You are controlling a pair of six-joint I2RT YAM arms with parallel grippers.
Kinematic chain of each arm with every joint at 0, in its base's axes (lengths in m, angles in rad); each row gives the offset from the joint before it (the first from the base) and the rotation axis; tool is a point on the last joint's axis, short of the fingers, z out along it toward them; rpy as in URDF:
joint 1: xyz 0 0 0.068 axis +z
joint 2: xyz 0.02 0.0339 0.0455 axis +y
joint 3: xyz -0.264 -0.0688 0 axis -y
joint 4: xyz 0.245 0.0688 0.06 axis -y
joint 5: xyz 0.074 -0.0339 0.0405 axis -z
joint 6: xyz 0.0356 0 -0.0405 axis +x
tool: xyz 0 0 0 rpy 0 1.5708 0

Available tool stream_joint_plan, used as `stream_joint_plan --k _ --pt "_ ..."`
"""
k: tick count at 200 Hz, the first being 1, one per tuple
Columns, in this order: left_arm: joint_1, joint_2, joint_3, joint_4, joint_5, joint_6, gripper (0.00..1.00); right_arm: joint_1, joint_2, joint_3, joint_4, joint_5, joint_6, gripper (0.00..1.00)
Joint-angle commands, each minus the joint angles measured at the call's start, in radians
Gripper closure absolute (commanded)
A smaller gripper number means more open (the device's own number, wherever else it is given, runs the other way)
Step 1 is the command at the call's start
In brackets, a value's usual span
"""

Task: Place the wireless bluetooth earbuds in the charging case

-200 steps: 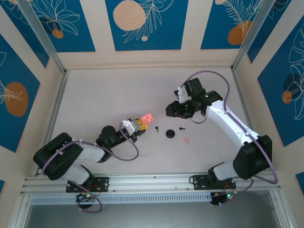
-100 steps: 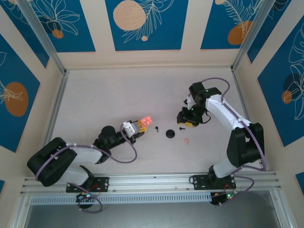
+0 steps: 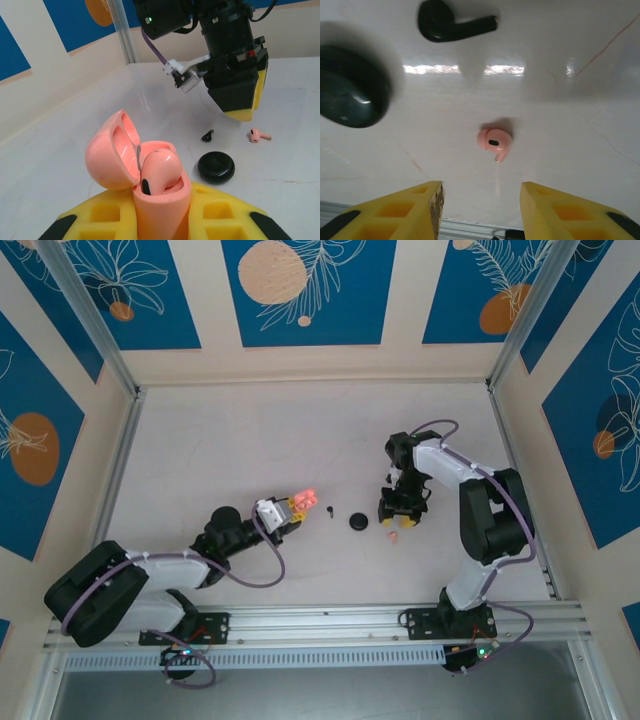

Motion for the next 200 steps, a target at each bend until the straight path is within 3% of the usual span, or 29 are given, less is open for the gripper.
stream_joint_plan --k 1,200 --pt "-0.014 -0.027 -0.013 -0.019 -0.014 0.025 0.90 0.022 0.033 -0.006 -0.042 0.044 -0.008 0.56" --pt "-0.015 -0.088 -0.015 -0.092 -0.038 0.030 0.90 0.068 0.171 -0.012 0.023 0.083 0.003 0.63"
